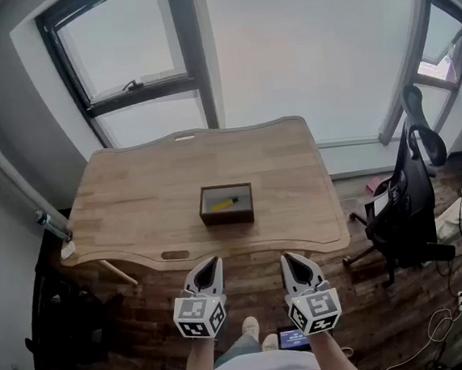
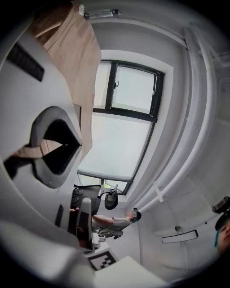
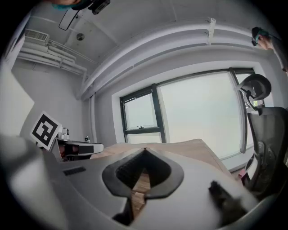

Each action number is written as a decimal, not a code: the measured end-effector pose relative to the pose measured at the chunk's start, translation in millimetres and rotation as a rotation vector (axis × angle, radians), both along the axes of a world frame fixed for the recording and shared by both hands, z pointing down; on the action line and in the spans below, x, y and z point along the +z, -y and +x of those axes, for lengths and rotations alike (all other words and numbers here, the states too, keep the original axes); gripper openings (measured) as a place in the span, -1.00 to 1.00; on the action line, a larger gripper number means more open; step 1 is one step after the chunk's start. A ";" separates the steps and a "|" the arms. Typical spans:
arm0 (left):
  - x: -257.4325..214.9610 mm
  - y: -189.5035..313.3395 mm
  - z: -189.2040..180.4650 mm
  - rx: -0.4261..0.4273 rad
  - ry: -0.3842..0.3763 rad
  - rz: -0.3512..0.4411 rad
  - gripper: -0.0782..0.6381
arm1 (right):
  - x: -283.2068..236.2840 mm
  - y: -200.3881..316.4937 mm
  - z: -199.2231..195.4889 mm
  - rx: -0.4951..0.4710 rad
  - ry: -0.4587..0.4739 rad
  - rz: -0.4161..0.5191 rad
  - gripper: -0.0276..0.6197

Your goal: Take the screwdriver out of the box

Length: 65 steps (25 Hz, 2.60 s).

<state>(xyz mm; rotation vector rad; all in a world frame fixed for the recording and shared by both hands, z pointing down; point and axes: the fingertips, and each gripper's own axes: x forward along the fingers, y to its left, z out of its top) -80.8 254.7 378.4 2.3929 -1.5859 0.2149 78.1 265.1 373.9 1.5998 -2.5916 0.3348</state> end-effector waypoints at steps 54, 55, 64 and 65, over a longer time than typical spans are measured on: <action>55.6 242.4 -19.2 0.014 0.057 -0.073 -0.75 | 51.4 234.0 2.3 0.081 -0.098 -0.111 -0.82; 57.6 249.9 -19.9 0.019 0.058 -0.076 -0.75 | 52.8 241.5 0.8 0.082 -0.102 -0.115 -0.82; 75.7 306.7 -28.7 0.055 0.077 -0.107 -0.75 | 74.5 297.9 -16.3 0.083 -0.114 -0.166 -0.82; 77.6 311.3 -29.9 0.058 0.078 -0.110 -0.75 | 76.8 302.4 -18.4 0.082 -0.116 -0.170 -0.82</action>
